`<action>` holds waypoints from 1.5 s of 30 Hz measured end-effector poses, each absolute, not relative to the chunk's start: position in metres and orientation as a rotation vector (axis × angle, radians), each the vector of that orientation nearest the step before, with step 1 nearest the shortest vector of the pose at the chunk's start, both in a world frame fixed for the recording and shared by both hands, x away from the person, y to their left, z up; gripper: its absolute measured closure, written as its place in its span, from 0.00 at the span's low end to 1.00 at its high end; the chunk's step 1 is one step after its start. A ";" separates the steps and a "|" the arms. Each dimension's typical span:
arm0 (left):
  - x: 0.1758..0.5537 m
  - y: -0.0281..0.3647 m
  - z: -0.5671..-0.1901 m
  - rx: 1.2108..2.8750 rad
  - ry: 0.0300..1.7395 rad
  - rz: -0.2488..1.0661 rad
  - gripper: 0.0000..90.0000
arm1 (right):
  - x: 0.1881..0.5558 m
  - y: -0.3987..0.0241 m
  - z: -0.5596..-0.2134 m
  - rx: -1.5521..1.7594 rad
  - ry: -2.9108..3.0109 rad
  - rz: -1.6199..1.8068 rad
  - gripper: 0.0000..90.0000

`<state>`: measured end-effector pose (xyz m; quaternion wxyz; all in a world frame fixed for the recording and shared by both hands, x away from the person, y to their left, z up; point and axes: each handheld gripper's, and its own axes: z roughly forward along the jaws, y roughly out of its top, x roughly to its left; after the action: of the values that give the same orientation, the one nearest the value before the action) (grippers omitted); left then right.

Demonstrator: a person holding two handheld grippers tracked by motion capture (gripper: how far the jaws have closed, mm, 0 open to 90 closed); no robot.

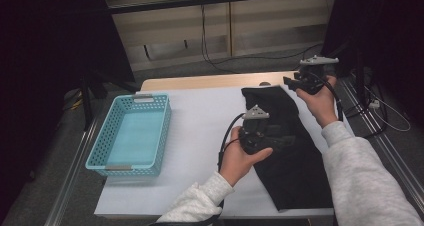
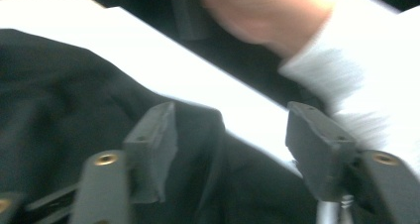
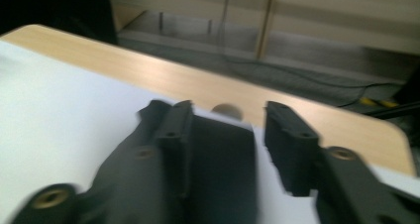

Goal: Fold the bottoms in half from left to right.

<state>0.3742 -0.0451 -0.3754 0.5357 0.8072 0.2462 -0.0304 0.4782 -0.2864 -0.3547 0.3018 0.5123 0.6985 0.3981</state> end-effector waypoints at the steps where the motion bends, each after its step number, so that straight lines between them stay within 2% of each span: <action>1: 0.377 -0.039 -0.379 1.929 0.606 -0.064 0.32 | 0.474 -0.286 -0.359 1.348 1.890 1.022 0.52; 7: 0.396 0.003 -0.399 1.985 0.681 0.029 0.24 | 0.434 -0.277 -0.384 1.308 2.003 1.032 0.43; 11: 0.401 0.025 -0.406 2.006 0.704 0.079 0.22 | 0.409 -0.272 -0.396 1.302 2.043 1.054 0.41; 12: 0.405 0.038 -0.411 2.013 0.731 0.102 0.21 | 0.393 -0.271 -0.404 1.297 2.033 1.049 0.40; 21: 0.416 0.089 -0.435 2.055 0.860 0.176 0.18 | 0.352 -0.274 -0.427 1.304 2.051 0.996 0.34; 34: 0.429 0.103 -0.440 2.082 0.884 0.244 0.15 | 0.297 -0.283 -0.439 1.313 2.055 0.976 0.41; 45: 0.435 0.099 -0.441 2.106 0.871 0.271 0.16 | 0.290 -0.254 -0.449 1.236 2.180 1.028 0.47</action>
<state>0.4348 0.0992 -0.4414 0.4109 0.8366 0.3459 0.1075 0.2896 -0.2537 -0.4495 0.2148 0.4456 0.7861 0.3707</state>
